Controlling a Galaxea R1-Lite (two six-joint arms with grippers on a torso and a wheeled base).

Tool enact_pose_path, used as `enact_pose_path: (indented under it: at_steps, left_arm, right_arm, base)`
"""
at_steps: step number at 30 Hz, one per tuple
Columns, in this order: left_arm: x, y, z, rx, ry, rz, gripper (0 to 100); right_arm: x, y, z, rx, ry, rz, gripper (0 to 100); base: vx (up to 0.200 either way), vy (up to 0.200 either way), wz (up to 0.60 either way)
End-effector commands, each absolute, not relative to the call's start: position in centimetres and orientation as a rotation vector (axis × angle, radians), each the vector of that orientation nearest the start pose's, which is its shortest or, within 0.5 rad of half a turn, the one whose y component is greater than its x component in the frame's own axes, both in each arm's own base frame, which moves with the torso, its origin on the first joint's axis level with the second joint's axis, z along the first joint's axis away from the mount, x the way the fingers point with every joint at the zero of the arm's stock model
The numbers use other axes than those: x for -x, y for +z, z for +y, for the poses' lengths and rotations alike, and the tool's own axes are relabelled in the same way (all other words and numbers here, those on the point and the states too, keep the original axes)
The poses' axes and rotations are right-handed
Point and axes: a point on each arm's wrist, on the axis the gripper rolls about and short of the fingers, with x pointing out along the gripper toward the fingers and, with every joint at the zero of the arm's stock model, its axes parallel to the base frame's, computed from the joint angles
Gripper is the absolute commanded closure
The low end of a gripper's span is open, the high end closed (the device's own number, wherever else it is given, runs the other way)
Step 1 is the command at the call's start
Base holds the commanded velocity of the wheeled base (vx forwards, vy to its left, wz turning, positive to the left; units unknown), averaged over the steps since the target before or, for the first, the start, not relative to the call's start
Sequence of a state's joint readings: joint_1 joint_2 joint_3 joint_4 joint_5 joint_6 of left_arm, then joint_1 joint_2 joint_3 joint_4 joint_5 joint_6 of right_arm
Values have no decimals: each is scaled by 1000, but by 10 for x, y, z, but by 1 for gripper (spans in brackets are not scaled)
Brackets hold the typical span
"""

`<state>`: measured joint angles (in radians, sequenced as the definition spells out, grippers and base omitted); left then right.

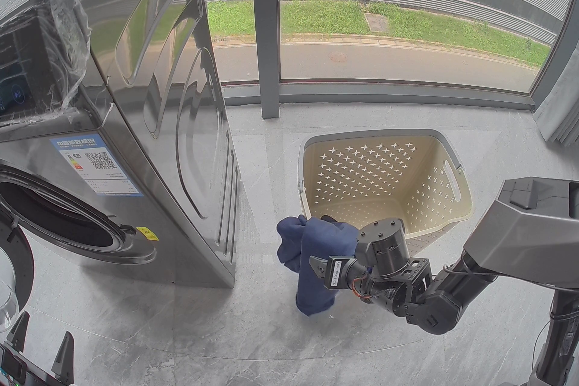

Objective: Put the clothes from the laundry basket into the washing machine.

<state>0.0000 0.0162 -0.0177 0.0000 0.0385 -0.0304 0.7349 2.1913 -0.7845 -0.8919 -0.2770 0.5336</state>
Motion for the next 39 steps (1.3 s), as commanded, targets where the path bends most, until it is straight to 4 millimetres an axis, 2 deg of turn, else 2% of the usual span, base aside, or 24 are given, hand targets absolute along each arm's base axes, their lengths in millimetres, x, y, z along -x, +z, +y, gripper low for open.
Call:
enact_pose_path:
  at_steps: [1,6,11,12,19,24,26,28,32,34,36,38,39]
  left_arm:
    - [22,76,1,31,38,6,0]
    - [22,76,1,31,38,6,0]
    - [22,76,1,31,38,6,0]
    - [22,76,1,32,38,6,0]
    - [22,76,1,31,38,4,0]
    - [22,76,1,32,38,6,0]
    - [22,76,1,32,38,6,0]
    - [22,76,1,32,38,6,0]
    - [22,76,1,32,38,6,0]
    - [22,76,1,32,38,6,0]
    - [22,76,1,32,38,6,0]
    - [22,76,1,32,38,6,0]
    - [22,76,1,32,38,6,0]
  right_arm:
    - [-281,26,240,-248,300,564,0]
    - [-295,15,239,-220,281,566,0]
    - [-306,6,245,-232,284,533,0]
    - [-307,6,246,-236,289,523,100]
    - [-302,12,249,-242,310,507,100]
    - [-291,36,250,-272,345,457,100]
    - [-280,49,248,-281,366,437,100]
    - [-276,53,246,-279,369,436,100]
    - [-248,93,229,-310,406,378,100]
    - [-243,105,224,-322,414,352,100]
    - [-230,134,211,-364,433,282,100]
    - [-222,143,204,-363,446,263,100]
    - [-211,152,192,-325,461,231,100]
  base:
    - [0,0,0]
    - [0,0,0]
    - [0,0,0]
    - [0,0,0]
    - [0,0,0]
    - [0,0,0]
    - [0,0,0]
    - [0,0,0]
    - [0,0,0]
    - [0,0,0]
    - [0,0,0]
    - [0,0,0]
    - [0,0,0]
